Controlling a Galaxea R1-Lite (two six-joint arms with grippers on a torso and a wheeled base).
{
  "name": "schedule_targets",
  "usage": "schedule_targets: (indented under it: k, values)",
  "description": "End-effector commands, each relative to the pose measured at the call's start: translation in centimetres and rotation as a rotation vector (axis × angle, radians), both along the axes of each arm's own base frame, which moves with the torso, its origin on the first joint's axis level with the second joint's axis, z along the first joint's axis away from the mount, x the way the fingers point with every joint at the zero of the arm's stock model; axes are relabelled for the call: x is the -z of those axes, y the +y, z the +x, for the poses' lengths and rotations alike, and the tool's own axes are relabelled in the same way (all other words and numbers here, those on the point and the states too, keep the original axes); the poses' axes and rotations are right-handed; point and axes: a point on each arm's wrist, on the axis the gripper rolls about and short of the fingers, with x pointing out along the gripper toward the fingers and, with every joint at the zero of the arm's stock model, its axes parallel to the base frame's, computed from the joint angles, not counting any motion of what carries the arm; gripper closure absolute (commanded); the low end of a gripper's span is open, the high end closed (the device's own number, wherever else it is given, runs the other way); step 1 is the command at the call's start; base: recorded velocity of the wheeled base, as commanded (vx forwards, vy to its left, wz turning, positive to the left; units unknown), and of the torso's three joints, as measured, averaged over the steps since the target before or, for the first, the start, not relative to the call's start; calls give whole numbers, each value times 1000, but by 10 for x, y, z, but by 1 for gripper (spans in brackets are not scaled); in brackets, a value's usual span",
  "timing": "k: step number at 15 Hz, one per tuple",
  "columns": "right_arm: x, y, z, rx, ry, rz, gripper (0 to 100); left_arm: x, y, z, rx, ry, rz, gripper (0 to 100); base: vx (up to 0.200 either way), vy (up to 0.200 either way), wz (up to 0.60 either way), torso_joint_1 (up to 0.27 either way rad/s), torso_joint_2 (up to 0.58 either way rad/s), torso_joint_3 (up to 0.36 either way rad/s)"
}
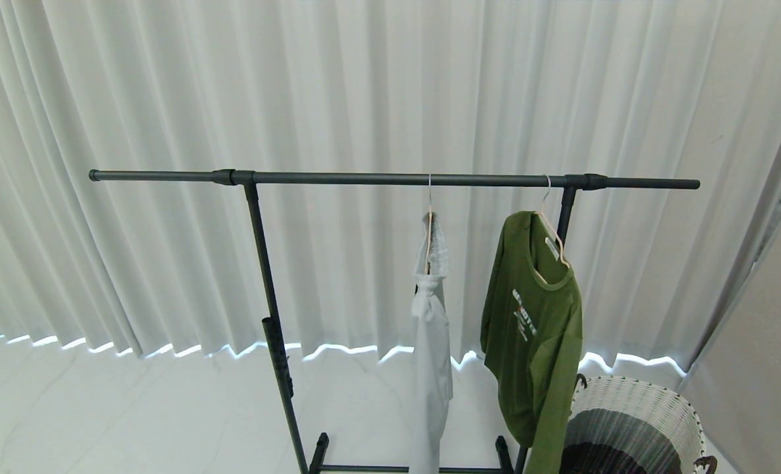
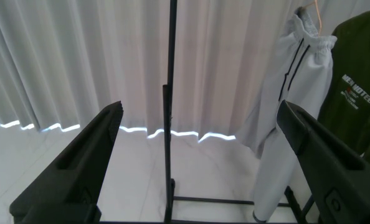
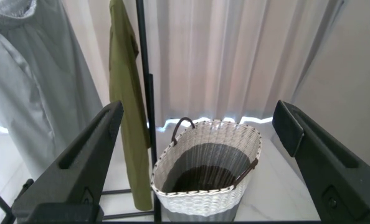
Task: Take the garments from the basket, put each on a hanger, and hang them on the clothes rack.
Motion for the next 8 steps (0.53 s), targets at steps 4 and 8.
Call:
schedule_targets:
  k: [4, 8]
  values:
    - [0, 0, 0, 0, -1, 0, 0, 0, 0, 0, 0, -1, 0, 0, 0, 0, 0, 0, 0, 0]
    - [0, 0, 0, 0, -1, 0, 0, 0, 0, 0, -2, -1, 0, 0, 0, 0, 0, 0, 0, 0]
